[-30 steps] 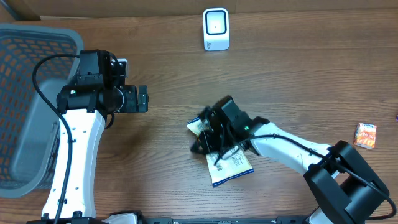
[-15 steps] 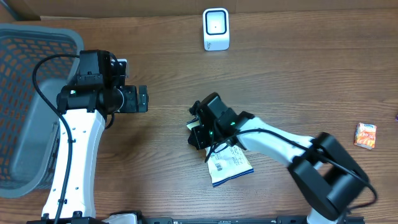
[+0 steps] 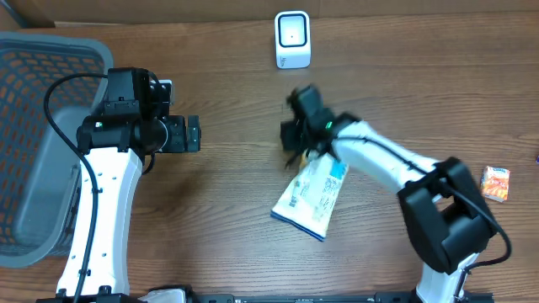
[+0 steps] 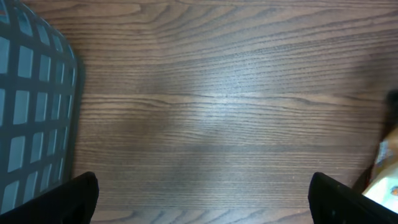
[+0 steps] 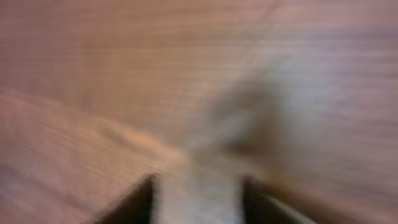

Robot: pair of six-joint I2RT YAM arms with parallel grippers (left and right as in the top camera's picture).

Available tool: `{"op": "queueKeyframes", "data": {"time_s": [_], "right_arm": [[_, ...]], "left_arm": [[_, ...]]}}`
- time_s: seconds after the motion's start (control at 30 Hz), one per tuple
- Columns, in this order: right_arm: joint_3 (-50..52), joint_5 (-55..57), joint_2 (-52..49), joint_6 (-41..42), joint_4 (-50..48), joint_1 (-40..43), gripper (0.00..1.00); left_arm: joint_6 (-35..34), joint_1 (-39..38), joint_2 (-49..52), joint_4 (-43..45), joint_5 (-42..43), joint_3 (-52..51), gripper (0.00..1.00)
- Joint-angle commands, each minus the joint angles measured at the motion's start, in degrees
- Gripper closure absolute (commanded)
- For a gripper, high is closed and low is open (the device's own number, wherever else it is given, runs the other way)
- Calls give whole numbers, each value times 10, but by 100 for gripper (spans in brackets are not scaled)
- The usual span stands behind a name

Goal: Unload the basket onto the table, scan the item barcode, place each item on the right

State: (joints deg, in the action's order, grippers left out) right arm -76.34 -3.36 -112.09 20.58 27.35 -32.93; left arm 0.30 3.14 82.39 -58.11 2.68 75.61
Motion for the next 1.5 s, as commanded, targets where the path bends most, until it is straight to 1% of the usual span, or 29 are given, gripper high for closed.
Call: {"op": "queueKeyframes", "data": {"time_s": [0.0,0.03,0.07,0.13,0.17,0.27,0.37,0.47,0.53,0.67,0.73,0.83,1.0,1.03,1.07,1.13,1.3,1.4,1.47], "right_arm": [[-78,-31,4,-14,70,11,0],[-114,-47,12,-29,133,11,0],[-132,-41,19,-31,172,9,0],[-156,-38,39,-26,239,9,0],[-162,-38,51,-10,270,12,0],[-163,-30,92,84,364,28,0],[-154,26,117,190,435,43,0],[-125,33,141,266,467,57,0],[-94,29,151,296,461,60,0],[21,-69,158,300,356,61,0],[73,-77,158,303,309,67,0],[141,-85,164,320,268,86,0],[242,-112,194,316,169,122,0],[259,-125,196,303,139,127,0],[283,-163,197,273,91,134,0],[322,-216,197,252,14,143,0],[465,-292,197,258,-223,180,0],[518,-336,197,255,-309,200,0],[525,-348,197,231,-311,214,0]], "left_arm": [[-5,2,-4,0,-3,2,0],[-5,2,-4,0,-3,2,0],[-5,2,-4,0,-3,2,0],[-5,2,-4,0,-3,2,0],[-5,2,-4,0,-3,2,0],[-5,2,-4,0,-3,2,0],[-5,2,-4,0,-3,2,0],[-5,2,-4,0,-3,2,0],[-5,2,-4,0,-3,2,0],[-5,2,-4,0,-3,2,0],[-5,2,-4,0,-3,2,0],[-5,2,-4,0,-3,2,0],[-5,2,-4,0,-3,2,0],[-5,2,-4,0,-3,2,0],[-5,2,-4,0,-3,2,0],[-5,2,-4,0,-3,2,0],[-5,2,-4,0,-3,2,0],[-5,2,-4,0,-3,2,0],[-5,2,-4,0,-3,2,0]]}}
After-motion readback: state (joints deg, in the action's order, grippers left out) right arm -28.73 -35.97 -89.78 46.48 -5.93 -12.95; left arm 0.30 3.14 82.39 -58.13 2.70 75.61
